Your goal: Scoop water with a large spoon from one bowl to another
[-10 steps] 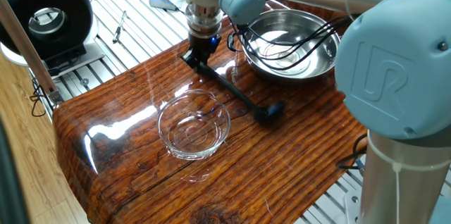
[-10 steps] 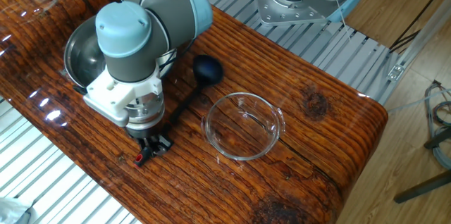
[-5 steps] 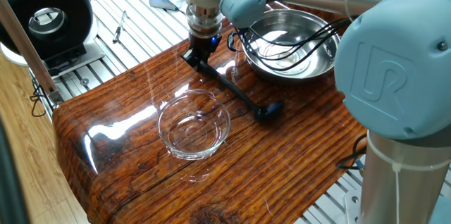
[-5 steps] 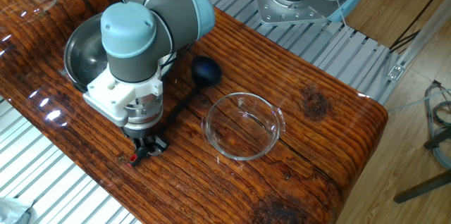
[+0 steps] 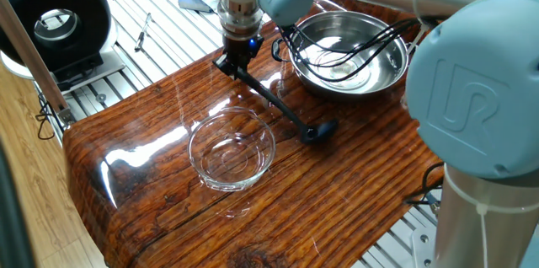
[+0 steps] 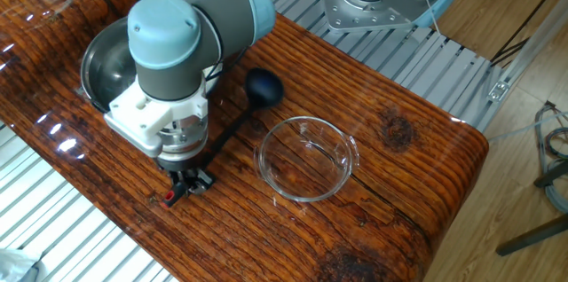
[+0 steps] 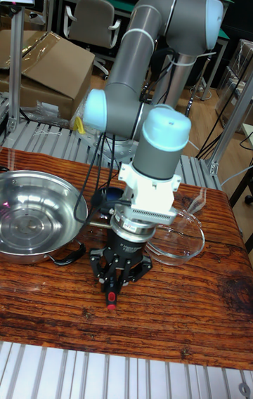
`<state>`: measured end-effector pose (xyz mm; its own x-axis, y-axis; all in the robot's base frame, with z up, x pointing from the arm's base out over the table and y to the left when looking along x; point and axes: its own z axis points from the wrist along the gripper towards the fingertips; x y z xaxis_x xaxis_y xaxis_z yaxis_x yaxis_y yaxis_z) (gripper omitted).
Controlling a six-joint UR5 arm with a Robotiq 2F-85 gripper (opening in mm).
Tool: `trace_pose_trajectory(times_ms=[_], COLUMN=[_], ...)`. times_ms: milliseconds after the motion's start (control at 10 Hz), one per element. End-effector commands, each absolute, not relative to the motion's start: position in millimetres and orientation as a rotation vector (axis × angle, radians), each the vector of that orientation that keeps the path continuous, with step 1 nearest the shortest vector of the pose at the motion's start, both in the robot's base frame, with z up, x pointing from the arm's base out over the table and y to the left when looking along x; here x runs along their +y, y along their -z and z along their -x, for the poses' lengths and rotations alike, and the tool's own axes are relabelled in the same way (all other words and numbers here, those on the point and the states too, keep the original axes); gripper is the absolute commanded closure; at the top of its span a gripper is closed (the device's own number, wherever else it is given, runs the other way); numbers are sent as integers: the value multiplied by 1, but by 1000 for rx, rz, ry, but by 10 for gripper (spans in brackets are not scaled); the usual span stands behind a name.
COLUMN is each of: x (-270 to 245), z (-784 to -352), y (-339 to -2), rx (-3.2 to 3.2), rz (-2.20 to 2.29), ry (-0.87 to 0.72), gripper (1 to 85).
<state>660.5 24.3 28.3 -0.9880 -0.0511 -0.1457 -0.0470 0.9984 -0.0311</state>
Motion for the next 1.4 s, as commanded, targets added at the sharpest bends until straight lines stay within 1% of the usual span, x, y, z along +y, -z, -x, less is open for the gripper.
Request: trace_pose_trajectory(times_ms=[0,300,500,600,900,1300], x=[30,32,40,40,43,36], z=[-656,-663,-666,-669,-674,-678], y=[-52,-79,-101,-109,-131,-155], rx=[3013,2998,2991,2978,2933,2864], rz=[63,125,165,194,336,580], ry=[7,7,-40,-34,-41,26], gripper=[847,847,847,847,847,847])
